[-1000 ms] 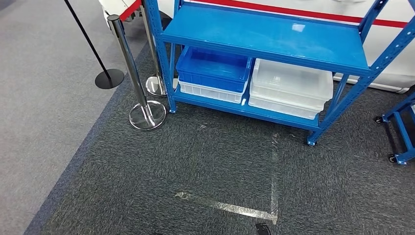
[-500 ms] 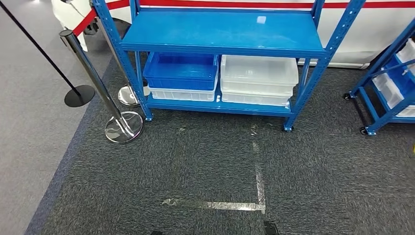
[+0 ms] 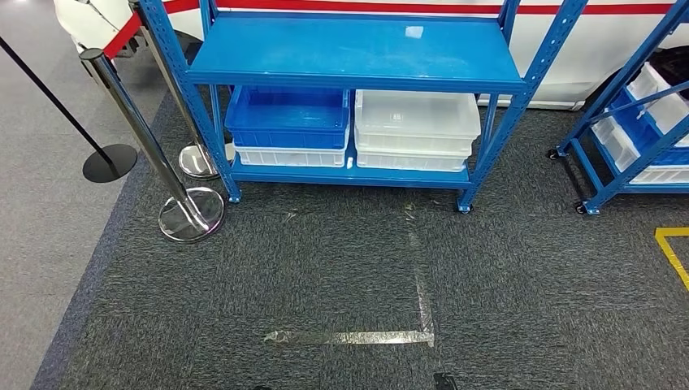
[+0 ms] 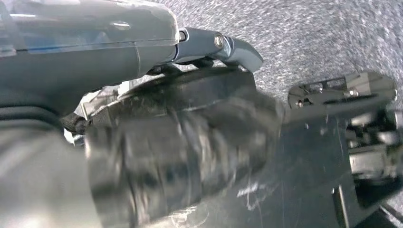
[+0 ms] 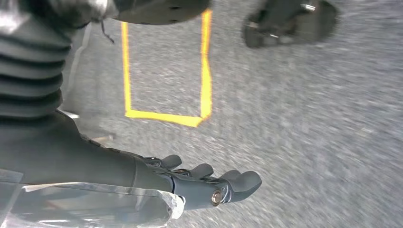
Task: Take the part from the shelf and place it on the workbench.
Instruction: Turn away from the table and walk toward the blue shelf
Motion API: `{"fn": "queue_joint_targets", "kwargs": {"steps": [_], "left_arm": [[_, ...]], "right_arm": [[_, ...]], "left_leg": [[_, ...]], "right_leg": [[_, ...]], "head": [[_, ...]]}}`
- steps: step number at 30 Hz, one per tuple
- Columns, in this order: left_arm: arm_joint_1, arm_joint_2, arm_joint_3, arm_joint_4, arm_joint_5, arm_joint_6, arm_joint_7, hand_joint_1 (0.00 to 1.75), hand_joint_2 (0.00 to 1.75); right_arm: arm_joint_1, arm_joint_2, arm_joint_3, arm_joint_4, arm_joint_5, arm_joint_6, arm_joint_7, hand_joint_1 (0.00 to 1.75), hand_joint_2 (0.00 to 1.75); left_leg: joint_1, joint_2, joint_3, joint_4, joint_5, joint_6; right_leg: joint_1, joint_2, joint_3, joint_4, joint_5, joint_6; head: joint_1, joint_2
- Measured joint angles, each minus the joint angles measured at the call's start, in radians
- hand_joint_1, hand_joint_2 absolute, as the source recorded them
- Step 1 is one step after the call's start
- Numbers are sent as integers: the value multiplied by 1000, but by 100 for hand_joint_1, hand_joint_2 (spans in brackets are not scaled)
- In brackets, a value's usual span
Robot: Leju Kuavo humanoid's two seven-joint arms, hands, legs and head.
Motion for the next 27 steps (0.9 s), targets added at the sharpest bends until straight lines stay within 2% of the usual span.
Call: {"fn": "queue_joint_targets", "kwargs": {"steps": [1, 3, 4, 6, 8, 10, 13, 14, 15, 16, 18, 20, 21, 24, 25, 27], "left_arm": [[1, 0, 6, -5, -21, -8, 1, 0, 0], [3, 0, 19, -12, -59, -22, 1, 0, 0], [5, 0, 29, -15, -80, -30, 1, 0, 0], [13, 1, 51, -19, -124, -47, 1, 0, 0], [26, 3, 79, -22, -176, -68, -1, 0, 0], [38, 5, 110, -26, -223, -90, -5, 0, 0], [53, 7, 162, -29, -285, -122, -13, 0, 0], [62, 8, 181, -29, -306, -133, -15, 0, 0], [72, 9, 200, -29, -327, -145, -18, 0, 0], [84, 10, 220, -29, -348, -155, -21, 0, 0], [109, 13, 264, -29, -389, -178, -25, 0, 0], [132, 14, 308, -29, -434, -202, -29, 0, 0], [143, 14, 329, -29, -456, -213, -31, 0, 0], [162, 14, 395, -29, -515, -246, -36, 0, 0], [166, 14, 415, -30, -532, -255, -37, 0, 0], [171, 14, 451, -36, -570, -275, -40, 0, 0]], "right_arm": [[11, -1, 0, 1, -2, 9, -2, 0, 175], [25, -5, 0, 4, -8, 27, -10, 0, 175], [30, -6, 0, 5, -12, 36, -15, 0, 175], [41, -8, 0, 6, -19, 57, -25, 0, 175], [53, -13, 0, 6, -26, 79, -33, 0, 87], [59, -16, 0, 6, -33, 97, -40, 0, 0], [59, -20, 0, -1, -41, 124, -53, 0, 0], [59, -21, 0, -7, -44, 135, -58, 0, 0], [58, -24, 0, -13, -48, 145, -62, 0, 0], [56, -26, 0, -22, -51, 155, -67, 0, 0], [50, -29, 0, -42, -57, 173, -76, 0, 0], [43, -33, 0, -63, -64, 193, -85, 0, 0], [41, -36, 0, -72, -68, 203, -89, 0, 0], [47, -43, -5, -92, -78, 230, -100, 0, 0], [51, -46, -7, -96, -80, 238, -104, 0, 0], [63, -50, -12, -101, -87, 255, -109, 0, 0]], "left_leg": [[1, 1, 0, 2, -2, -2], [-1, 2, 0, 9, -8, -10], [-2, 2, -1, 12, -11, -15], [-6, 3, -3, 15, -13, -23], [-4, 1, -4, 20, -18, -31], [-2, -6, -21, 59, -47, -41], [-1, -15, -108, 249, -138, -52], [-1, -16, -133, 302, -154, -53], [-1, -16, -140, 315, -149, -53], [0, -16, -128, 290, -126, -53], [3, -17, -64, 158, -59, -50], [3, -21, -9, 45, -23, -45], [1, -22, 1, 22, -20, -41], [-2, -21, 1, 13, -13, -24], [-1, -18, 2, 8, -9, -16], [-1, -10, 4, 1, -3, -5]], "right_leg": [[-2, -2, 31, -56, 31, 1], [-3, -10, 98, -186, 73, -1], [-2, -11, 119, -226, 81, -4], [2, -10, 127, -244, 80, -13], [1, -8, 129, -246, 82, -24], [-2, -8, 130, -250, 86, -35], [-2, -8, 130, -251, 87, -43], [-1, -8, 130, -251, 87, -43], [0, -7, 131, -251, 87, -44], [0, -5, 131, -251, 87, -43], [0, 0, 133, -250, 87, -42], [2, 5, 132, -248, 87, -35], [3, 5, 130, -247, 88, -29], [2, 6, 126, -246, 88, -12], [2, 4, 119, -232, 77, -8], [3, 1, 80, -144, 22, -2]], "head": [[0, 0], [0, 0], [-1, 0], [-2, 0], [-2, 0], [-5, 0], [-10, 0], [-9, 0], [-10, 0], [-9, 0], [-10, 0], [-9, 0], [-9, 0], [-8, 0], [-7, 0], [-4, 0]]}}
